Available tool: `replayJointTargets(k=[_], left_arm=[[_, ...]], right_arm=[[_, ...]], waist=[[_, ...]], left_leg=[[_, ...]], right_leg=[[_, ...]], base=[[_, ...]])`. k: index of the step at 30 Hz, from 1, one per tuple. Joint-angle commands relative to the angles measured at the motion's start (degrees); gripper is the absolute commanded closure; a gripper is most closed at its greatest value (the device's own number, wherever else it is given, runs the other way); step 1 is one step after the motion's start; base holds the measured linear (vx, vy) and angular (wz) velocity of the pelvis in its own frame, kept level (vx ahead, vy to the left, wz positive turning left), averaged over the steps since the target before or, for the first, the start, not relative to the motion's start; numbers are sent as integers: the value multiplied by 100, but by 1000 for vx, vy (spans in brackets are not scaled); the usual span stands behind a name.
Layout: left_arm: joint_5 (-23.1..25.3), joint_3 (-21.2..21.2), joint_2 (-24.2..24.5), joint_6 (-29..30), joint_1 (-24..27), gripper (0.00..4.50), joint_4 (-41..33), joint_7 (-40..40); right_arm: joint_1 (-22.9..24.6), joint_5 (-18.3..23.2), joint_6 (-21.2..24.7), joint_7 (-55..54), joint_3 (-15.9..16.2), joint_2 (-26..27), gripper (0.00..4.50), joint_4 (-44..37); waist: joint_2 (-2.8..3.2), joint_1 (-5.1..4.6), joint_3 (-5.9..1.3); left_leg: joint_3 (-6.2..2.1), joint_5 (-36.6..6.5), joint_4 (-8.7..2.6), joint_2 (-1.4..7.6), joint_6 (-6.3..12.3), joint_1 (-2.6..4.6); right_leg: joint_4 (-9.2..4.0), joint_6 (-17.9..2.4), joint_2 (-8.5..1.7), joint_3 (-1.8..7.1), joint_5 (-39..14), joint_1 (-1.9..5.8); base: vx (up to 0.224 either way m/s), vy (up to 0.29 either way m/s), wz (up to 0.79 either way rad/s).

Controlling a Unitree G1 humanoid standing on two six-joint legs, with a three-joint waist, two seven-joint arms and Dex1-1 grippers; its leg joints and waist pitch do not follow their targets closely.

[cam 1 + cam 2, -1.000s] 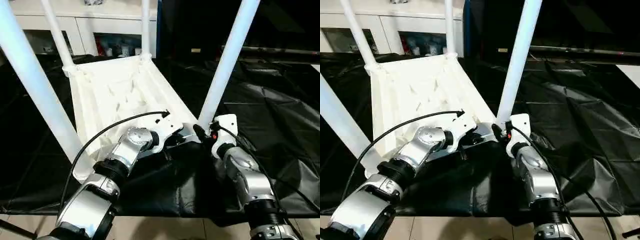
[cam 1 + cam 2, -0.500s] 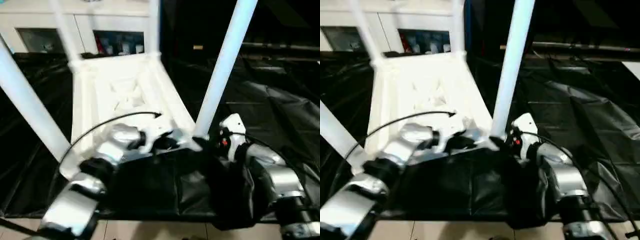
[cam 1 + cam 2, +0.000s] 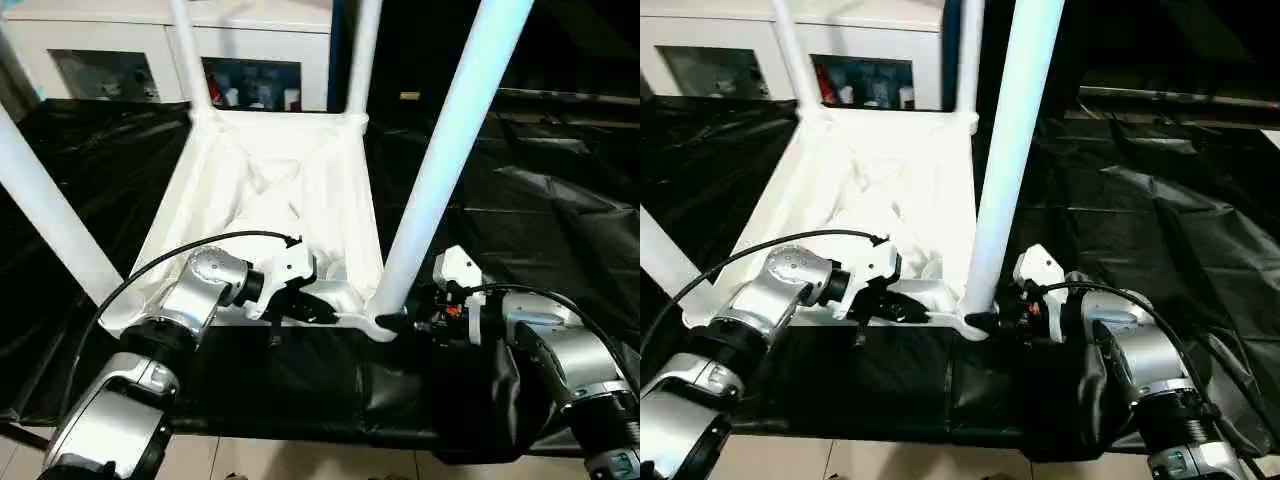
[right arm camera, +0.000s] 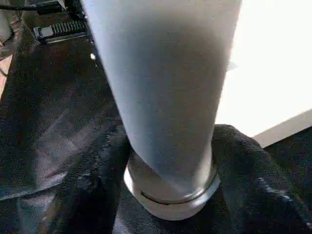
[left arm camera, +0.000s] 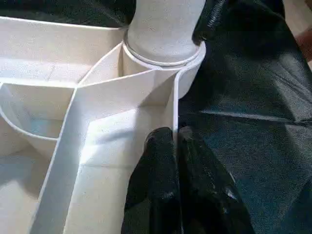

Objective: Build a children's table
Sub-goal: Rotate leg to tighten

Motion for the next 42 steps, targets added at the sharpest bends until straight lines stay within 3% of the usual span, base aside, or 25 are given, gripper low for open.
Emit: replayJointTargets(k=[1, 10, 13, 14, 17, 21, 26, 31, 32, 33, 34, 37, 42], left_arm=[[97, -259, -29, 148, 169, 450, 10, -127], [109, -210, -113, 193, 144, 450, 29, 136], [229, -90, -347, 229, 64, 450, 253, 904], [287, -36, -486, 243, 20, 450, 368, 1305], [372, 93, -901, 320, -89, 450, 583, 2257], [455, 92, -1366, 372, -189, 450, 712, 2971], [613, -21, -1795, 281, -256, 450, 820, 3462], [660, -92, -1856, 193, -246, 450, 844, 3380], [672, -114, -1806, 141, -234, 450, 843, 3295], [660, -123, -1757, 123, -223, 450, 834, 3200], [646, -125, -1716, 106, -221, 450, 834, 3121], [638, -105, -1624, 53, -225, 450, 852, 2966], [556, -77, -1265, -23, -185, 450, 753, 2341]], right_arm=[[29, 92, 87, 225, 185, 40, 214, -58], [124, 102, 146, 23, 125, 159, 239, -123], [113, -137, 14, -800, -42, 419, 240, 232], [60, -255, -13, -1362, -174, 613, 240, 464], [-84, -399, 25, -2685, -526, 1119, 243, 909], [-133, -406, 71, -3870, -880, 1691, 246, 1007], [-215, -583, -90, -4865, -1025, 2255, 249, 1128], [-261, -700, -196, -4876, -866, 2377, 249, 1119], [-246, -670, -207, -4773, -847, 2374, 193, 1070], [-239, -600, -161, -4734, -884, 2376, 179, 1040], [-241, -538, -111, -4691, -915, 2370, 179, 1017], [-257, -559, -90, -4627, -899, 2312, 151, 984], [-238, -592, -125, -3543, -516, 1774, 143, 694]], waist=[[-47, 26, -259], [-50, 44, -254], [-56, 27, -228], [-65, 5, -213], [-74, -119, -179], [-90, -184, -171], [-75, -214, -180], [-51, -214, -199], [-56, -216, -201], [-54, -213, -196], [-77, -216, -198], [-63, -201, -197], [-64, -187, -198]], left_leg=[[-29, -748, -311, 176, 569, 0], [-29, -812, -308, 166, 529, 5], [-28, -940, -319, 160, 459, 10], [-39, -1144, -335, 146, 370, 16], [-103, -1651, -390, 117, 75, 16], [-114, -1846, -384, 90, 96, 54], [-122, -1722, -401, 90, 162, 4], [-106, -1583, -398, 107, 238, -19], [-104, -1573, -395, 103, 252, -27], [-101, -1583, -396, 100, 277, -27], [-96, -1586, -393, 100, 289, -24], [-93, -1503, -394, 105, 311, -21], [-85, -1354, -383, 110, 412, -42]], right_leg=[[-241, -1579, -268, 211, -371, 313], [-255, -1523, -263, 211, -522, 305], [-294, -1460, -270, 219, -776, 272], [-346, -1376, -279, 216, -1154, 271], [-489, -875, -285, 182, -2511, 238], [-587, -602, -268, 174, -2949, 159], [-570, -590, -256, 178, -2708, 169], [-497, -822, -251, 200, -1997, 200], [-491, -837, -251, 201, -1956, 209], [-493, -850, -253, 201, -1967, 210], [-497, -847, -254, 201, -2001, 209], [-502, -836, -268, 208, -2076, 208], [-463, -955, -265, 206, -1712, 241]], base=[[0, 0, 0], [0, 0, 0], [0, 0, 0], [0, 0, 0], [-37, 4, -3], [-13, 3, -2], [0, 0, 0], [0, 0, 0], [0, 0, 0], [0, 0, 0], [0, 0, 0], [0, 0, 0], [0, 0, 0]])
